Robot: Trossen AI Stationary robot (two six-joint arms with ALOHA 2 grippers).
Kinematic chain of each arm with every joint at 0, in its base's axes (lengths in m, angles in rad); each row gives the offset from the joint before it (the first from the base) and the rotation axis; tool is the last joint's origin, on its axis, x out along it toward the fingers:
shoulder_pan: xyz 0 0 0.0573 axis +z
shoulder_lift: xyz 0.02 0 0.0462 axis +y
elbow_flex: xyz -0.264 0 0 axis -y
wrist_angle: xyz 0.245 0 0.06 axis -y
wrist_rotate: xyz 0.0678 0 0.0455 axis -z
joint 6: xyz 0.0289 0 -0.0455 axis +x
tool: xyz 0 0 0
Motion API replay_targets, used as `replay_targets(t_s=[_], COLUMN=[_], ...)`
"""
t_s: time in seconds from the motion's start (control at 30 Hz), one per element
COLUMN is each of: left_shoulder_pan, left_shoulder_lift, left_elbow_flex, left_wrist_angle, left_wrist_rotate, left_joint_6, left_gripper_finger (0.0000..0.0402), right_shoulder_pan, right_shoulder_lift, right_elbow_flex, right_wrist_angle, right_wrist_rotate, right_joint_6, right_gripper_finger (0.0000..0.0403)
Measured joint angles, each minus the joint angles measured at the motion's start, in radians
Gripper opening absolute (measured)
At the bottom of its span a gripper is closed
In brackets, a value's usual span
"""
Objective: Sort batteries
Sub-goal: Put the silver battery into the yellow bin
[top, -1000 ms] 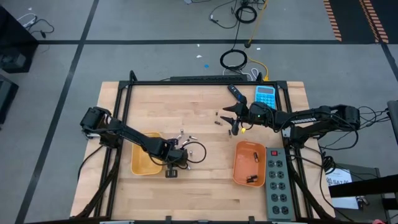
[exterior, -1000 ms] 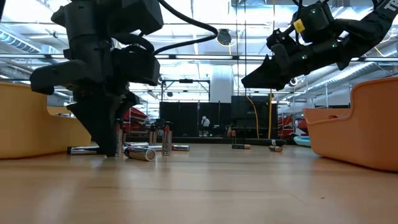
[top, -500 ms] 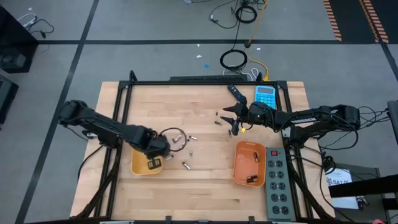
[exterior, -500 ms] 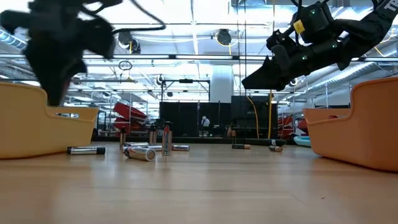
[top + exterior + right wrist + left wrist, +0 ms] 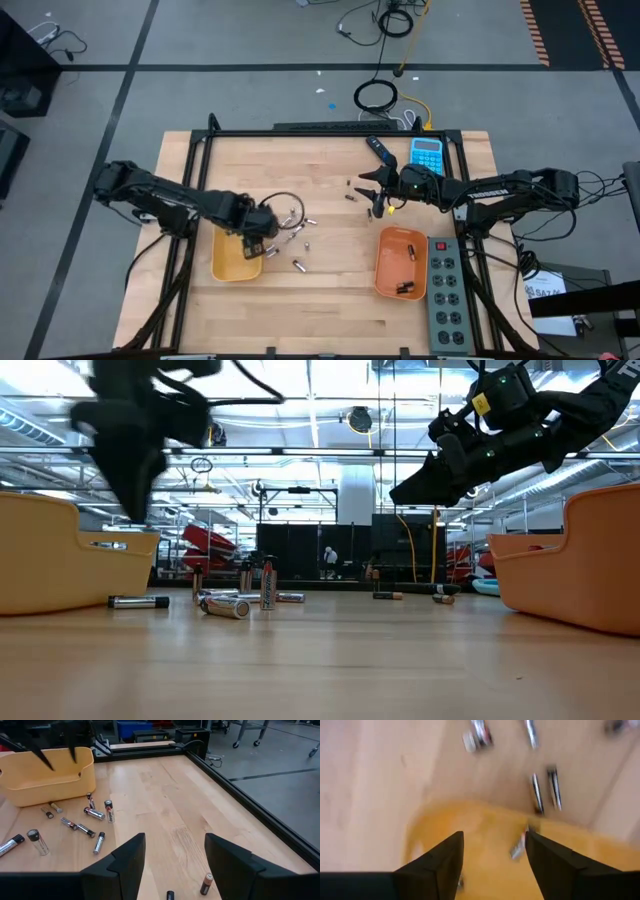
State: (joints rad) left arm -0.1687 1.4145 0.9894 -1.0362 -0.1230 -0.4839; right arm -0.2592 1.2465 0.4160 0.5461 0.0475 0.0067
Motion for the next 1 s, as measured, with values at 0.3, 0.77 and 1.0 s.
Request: replay_targets(t_s=[0.3, 0.77, 1.0], left_shoulder_pan=[0.176, 0.336, 0.346], left_shoulder_lift=[0.115, 0.135, 0.192], left_elbow_flex=[0.002, 0.001, 0.001], left_wrist_angle=[0.158, 0.417, 0.468], left_wrist_rotate=[-0.020, 0.084, 0.167], left_joint_6=[0.292, 0.449, 0.491], left_gripper_finger=[0.0222, 0.0223, 0.0223], right_shoulder_pan=[0.000, 0.000, 0.000], right_shoulder_lift=[0.000, 0.000, 0.000], right_elbow_flex=[0.000, 0.000, 0.000], right_wrist_angle=[-0.016, -0.020, -0.020], right_wrist_rotate=[0.000, 0.000, 0.000], right_joint_6=[0.000, -0.026, -0.026], right_gripper_finger=[0.0196, 0.0196, 0.0196])
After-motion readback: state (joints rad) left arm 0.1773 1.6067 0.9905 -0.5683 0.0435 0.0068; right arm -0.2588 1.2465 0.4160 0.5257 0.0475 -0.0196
